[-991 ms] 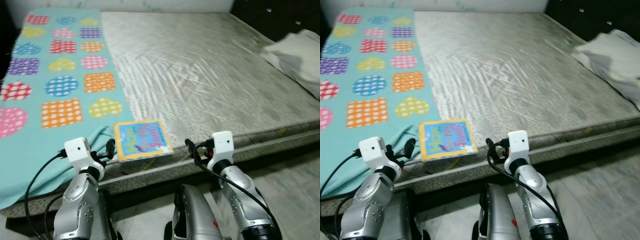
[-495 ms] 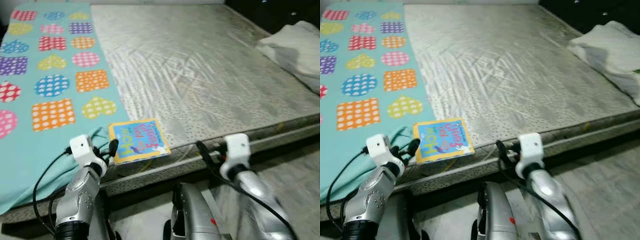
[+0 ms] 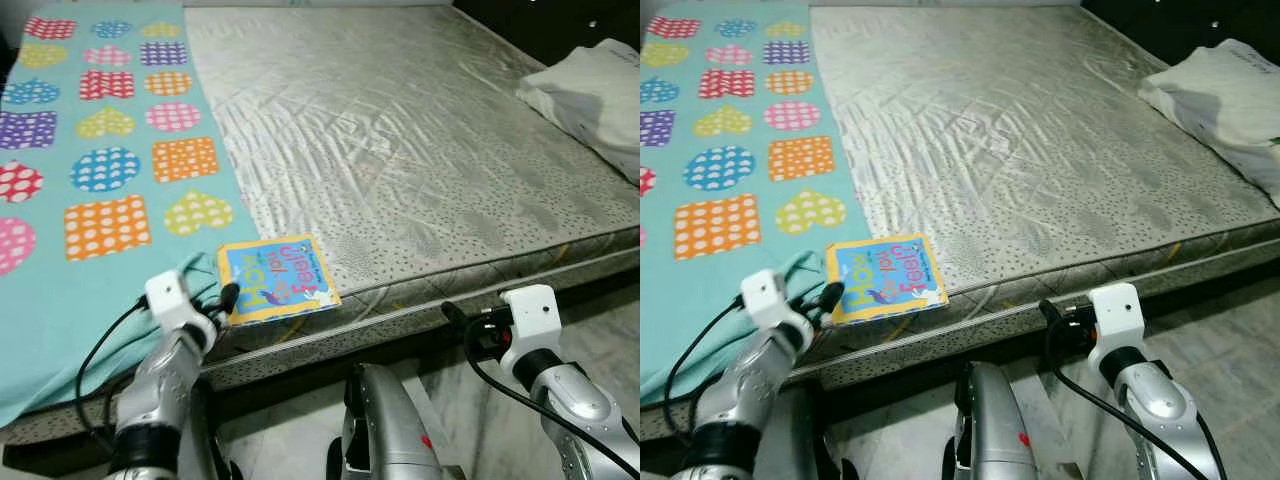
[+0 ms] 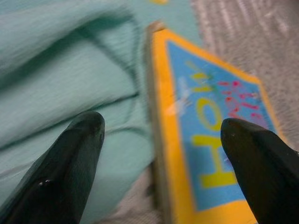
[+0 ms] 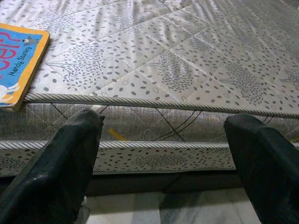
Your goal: Clean up the room
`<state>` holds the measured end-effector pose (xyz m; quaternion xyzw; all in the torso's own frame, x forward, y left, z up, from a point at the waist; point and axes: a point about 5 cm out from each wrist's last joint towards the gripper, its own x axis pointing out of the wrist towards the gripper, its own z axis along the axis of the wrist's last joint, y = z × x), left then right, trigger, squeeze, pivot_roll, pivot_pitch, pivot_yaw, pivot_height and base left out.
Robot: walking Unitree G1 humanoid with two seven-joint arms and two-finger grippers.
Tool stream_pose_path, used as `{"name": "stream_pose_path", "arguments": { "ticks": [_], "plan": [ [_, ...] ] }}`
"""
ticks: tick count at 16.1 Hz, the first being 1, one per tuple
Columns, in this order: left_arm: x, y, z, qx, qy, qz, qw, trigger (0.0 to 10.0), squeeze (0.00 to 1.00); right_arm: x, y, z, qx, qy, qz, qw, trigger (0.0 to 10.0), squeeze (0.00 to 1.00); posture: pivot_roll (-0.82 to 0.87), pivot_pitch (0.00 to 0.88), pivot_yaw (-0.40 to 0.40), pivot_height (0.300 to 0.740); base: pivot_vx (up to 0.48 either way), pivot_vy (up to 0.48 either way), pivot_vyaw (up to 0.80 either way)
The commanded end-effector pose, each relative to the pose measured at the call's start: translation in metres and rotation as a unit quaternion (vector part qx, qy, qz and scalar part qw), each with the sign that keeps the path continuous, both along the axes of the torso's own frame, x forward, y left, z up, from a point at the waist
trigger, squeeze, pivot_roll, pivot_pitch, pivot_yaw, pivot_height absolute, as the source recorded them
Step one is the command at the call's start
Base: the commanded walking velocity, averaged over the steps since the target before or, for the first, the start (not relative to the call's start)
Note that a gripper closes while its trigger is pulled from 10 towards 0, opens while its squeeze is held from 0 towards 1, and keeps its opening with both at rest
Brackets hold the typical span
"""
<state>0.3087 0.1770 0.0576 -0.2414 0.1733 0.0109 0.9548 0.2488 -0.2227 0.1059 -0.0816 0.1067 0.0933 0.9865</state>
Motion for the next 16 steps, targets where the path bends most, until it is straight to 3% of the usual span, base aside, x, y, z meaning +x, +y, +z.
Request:
{"name": "stream_pose_path", "arguments": {
  "ticks": [1,4,12,14,16],
  "plan": [
    [0.001,-0.004,0.002,0.002,-0.004,-0.006,1.000,10.0,0.00,0.001,-0.001,0.005,-0.003,-0.003,0.007,1.000,10.0,0.00,-0.22,0.129,-0.098,0.517,0.000,0.000,0.00],
    [0.000,-0.012,0.001,-0.004,-0.004,-0.018,1.000,10.0,0.00,0.006,0.006,0.000,0.000,-0.002,0.020,1.000,10.0,0.00,-0.21,0.123,-0.108,0.517,0.000,0.000,0.00],
    [-0.006,-0.032,-0.012,-0.035,0.058,-0.085,0.994,10.0,0.00,0.012,0.011,0.001,0.001,-0.011,0.034,0.999,10.0,0.00,-0.21,0.113,-0.106,0.517,0.000,0.000,0.00],
    [-0.009,-0.041,-0.017,-0.058,0.072,-0.119,0.989,10.0,0.00,0.013,0.015,0.000,0.015,-0.009,0.048,0.999,10.0,0.00,-0.22,0.110,-0.101,0.517,0.000,0.000,0.00],
    [-0.011,-0.044,-0.020,-0.093,0.082,-0.121,0.985,10.0,0.00,0.010,0.023,0.007,0.046,-0.003,0.079,0.996,10.0,0.00,-0.23,0.111,-0.094,0.517,0.000,0.000,0.00]
  ]
}}
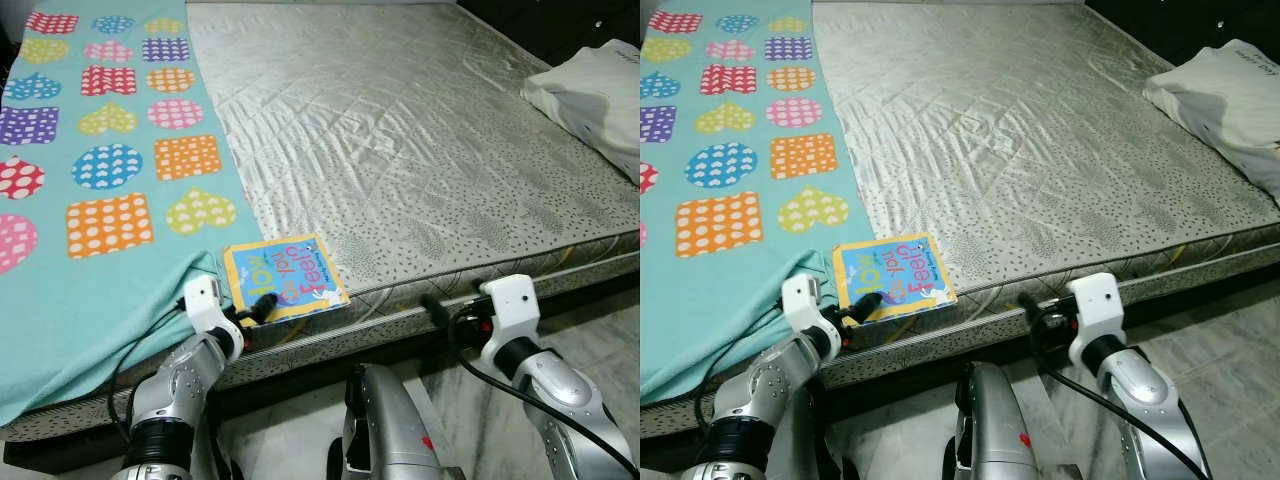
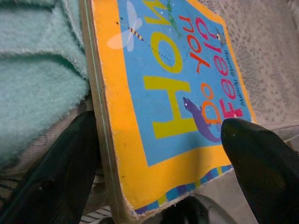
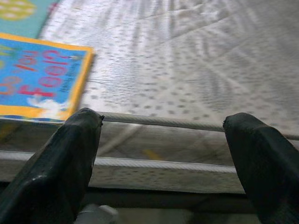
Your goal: Clean up the room
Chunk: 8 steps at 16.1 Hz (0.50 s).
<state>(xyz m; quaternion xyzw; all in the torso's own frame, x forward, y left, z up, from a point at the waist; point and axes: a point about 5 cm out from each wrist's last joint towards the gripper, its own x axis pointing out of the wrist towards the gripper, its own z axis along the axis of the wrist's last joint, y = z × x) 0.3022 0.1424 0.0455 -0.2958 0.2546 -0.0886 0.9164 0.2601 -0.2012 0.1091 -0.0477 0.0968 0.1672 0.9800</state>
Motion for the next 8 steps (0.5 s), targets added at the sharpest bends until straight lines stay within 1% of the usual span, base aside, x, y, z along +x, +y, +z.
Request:
{"name": "stream_pose_path", "arguments": {
  "ticks": [1,2,3,6,7,8],
  "plan": [
    [-0.005,-0.009,-0.008,-0.032,0.027,-0.011,0.999,10.0,0.00,-0.002,0.004,0.007,0.010,-0.004,0.018,1.000,10.0,0.00,-0.23,0.112,-0.093,0.517,0.000,0.000,0.00],
    [-0.004,-0.008,-0.008,-0.052,0.028,-0.005,0.998,10.0,0.00,-0.002,0.005,0.011,0.012,-0.007,0.022,1.000,10.0,0.00,-0.23,0.113,-0.092,0.517,0.000,0.000,0.00],
    [0.000,-0.003,-0.006,-0.099,0.029,0.012,0.995,10.0,0.00,-0.002,0.007,0.016,0.012,-0.013,0.023,1.000,10.0,0.00,-0.24,0.113,-0.092,0.517,0.000,0.000,0.00],
    [0.006,0.004,-0.004,-0.144,0.028,0.017,0.989,10.0,0.00,0.000,0.008,0.021,0.015,-0.017,0.023,0.999,10.0,0.00,-0.25,0.109,-0.096,0.517,0.000,0.000,0.00],
    [0.008,0.005,-0.004,-0.150,0.030,0.012,0.988,10.0,0.00,0.001,0.007,0.023,0.014,-0.018,0.022,1.000,10.0,0.00,-0.25,0.109,-0.098,0.517,0.000,0.000,0.00],
    [0.008,0.005,-0.005,-0.155,0.034,0.005,0.987,7.5,0.00,0.002,0.007,0.024,0.013,-0.020,0.020,1.000,10.0,0.00,-0.25,0.108,-0.098,0.517,0.000,0.000,0.00]
  ]
}}
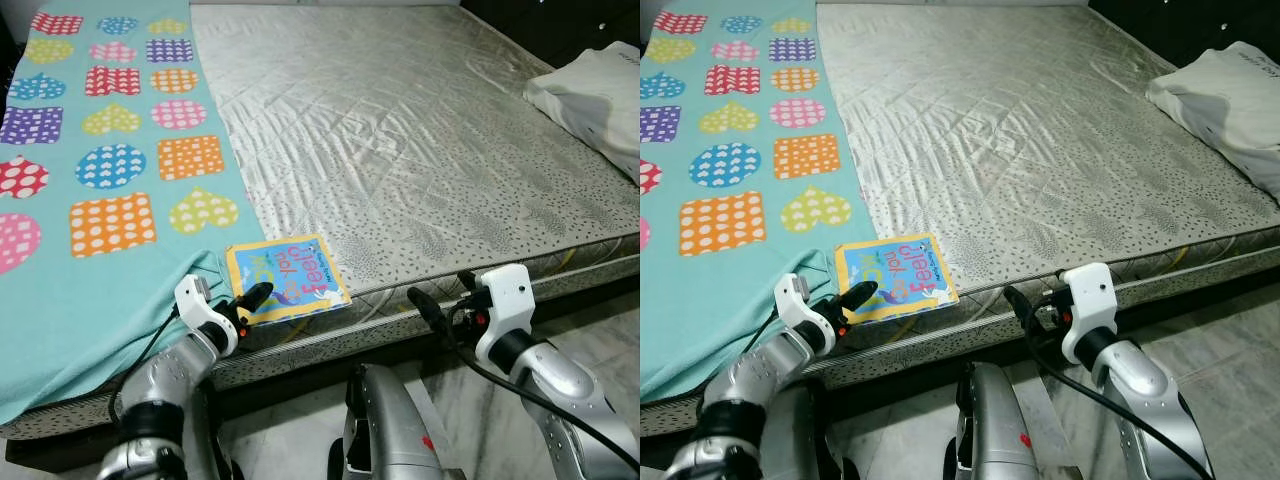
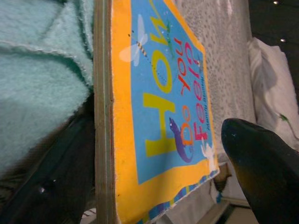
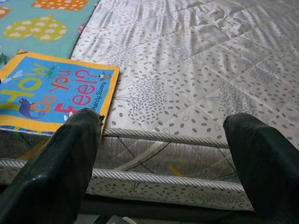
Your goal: Clean up the room
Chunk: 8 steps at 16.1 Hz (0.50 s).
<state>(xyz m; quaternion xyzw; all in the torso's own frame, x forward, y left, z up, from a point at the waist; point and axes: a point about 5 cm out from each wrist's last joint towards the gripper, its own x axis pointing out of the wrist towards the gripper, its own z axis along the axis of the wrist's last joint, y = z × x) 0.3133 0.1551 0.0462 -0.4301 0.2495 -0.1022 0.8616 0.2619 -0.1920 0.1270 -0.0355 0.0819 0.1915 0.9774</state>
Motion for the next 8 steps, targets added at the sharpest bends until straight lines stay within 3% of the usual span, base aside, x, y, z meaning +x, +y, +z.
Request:
{"name": "stream_pose_path", "arguments": {
  "ticks": [1,2,5,8],
  "plan": [
    [-0.0029,-0.0082,-0.0056,-0.015,0.015,-0.019,1.000,7.5,0.00,0.0006,-0.0028,0.0067,-0.004,-0.009,-0.006,1.000,10.0,0.00,-0.25,0.108,-0.098,0.517,0.000,0.000,0.00],
    [-0.0020,-0.0082,-0.0069,-0.018,0.019,-0.021,0.999,0.0,0.00,0.0024,-0.0033,0.0080,-0.004,-0.012,-0.008,1.000,10.0,0.00,-0.26,0.107,-0.097,0.517,0.000,0.000,0.00],
    [0.0006,-0.0078,-0.0087,-0.020,0.019,-0.026,0.999,0.0,0.00,0.0040,-0.0027,0.0101,-0.004,-0.016,-0.011,1.000,10.0,0.00,-0.26,0.105,-0.095,0.517,0.000,0.000,0.00],
    [0.0013,-0.0050,-0.0088,-0.054,0.010,-0.014,0.998,0.0,0.00,0.0026,0.0028,0.0133,0.001,-0.019,-0.005,1.000,10.0,0.00,-0.25,0.101,-0.095,0.517,0.000,0.000,0.00]
  ]
}}
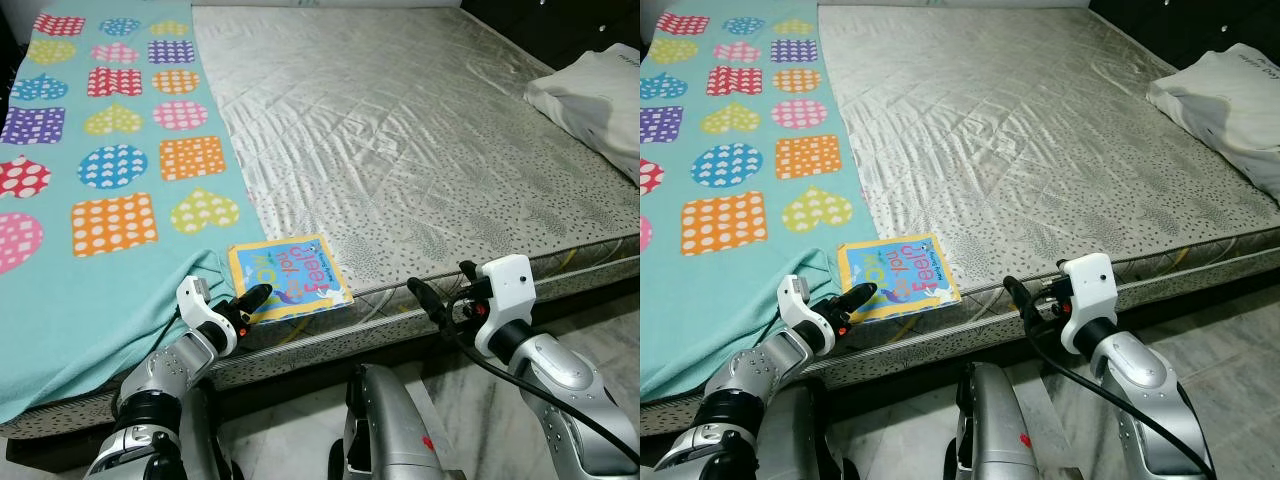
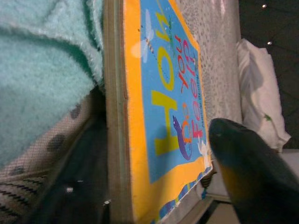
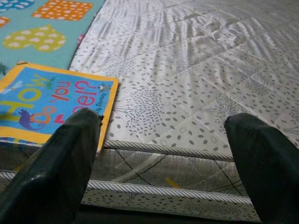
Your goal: Clean up the room
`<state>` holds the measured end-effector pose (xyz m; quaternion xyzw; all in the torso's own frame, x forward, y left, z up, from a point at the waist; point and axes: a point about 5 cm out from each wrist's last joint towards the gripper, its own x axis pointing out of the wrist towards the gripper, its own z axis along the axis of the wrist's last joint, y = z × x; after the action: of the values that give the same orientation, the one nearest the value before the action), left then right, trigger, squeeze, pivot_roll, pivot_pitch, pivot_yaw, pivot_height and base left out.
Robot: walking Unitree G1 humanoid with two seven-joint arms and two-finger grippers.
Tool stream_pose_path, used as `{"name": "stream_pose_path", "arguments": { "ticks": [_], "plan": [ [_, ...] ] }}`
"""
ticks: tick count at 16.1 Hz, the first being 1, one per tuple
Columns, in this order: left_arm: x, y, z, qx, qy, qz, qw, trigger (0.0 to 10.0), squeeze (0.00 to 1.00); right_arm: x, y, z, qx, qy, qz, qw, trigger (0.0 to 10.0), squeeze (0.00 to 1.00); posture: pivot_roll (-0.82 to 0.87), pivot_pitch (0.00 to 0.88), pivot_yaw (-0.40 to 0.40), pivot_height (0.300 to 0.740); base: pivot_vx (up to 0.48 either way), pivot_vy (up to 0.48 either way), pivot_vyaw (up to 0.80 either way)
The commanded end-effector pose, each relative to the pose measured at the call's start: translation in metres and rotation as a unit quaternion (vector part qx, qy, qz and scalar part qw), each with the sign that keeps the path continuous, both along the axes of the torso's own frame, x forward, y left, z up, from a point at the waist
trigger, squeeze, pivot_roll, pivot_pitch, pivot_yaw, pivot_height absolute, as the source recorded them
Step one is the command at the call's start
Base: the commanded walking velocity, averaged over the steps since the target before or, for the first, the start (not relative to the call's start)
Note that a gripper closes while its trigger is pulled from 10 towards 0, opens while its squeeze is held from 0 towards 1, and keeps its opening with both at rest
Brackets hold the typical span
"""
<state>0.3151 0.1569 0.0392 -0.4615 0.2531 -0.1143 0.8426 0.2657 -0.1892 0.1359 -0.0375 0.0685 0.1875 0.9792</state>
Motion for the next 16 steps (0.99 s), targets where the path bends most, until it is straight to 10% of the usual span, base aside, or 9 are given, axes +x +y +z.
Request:
{"name": "stream_pose_path", "arguments": {
  "ticks": [1,7,16],
  "plan": [
    [0.000,-0.006,-0.001,-0.020,0.001,-0.008,1.000,0.0,0.00,-0.001,0.001,0.005,0.003,-0.004,0.004,1.000,10.0,0.00,-0.25,0.100,-0.096,0.517,0.000,0.000,0.00],
    [0.004,-0.003,0.001,-0.039,-0.011,-0.003,0.999,0.0,0.00,-0.019,0.027,0.004,0.068,0.056,0.146,0.985,10.0,0.00,-0.24,0.093,-0.094,0.517,0.000,0.000,0.00],
    [0.006,0.000,0.002,-0.053,-0.014,0.008,0.998,0.0,0.00,-0.021,0.052,0.008,0.062,0.047,0.133,0.988,10.0,0.00,-0.24,0.093,-0.088,0.517,0.000,0.000,0.00]
  ]
}}
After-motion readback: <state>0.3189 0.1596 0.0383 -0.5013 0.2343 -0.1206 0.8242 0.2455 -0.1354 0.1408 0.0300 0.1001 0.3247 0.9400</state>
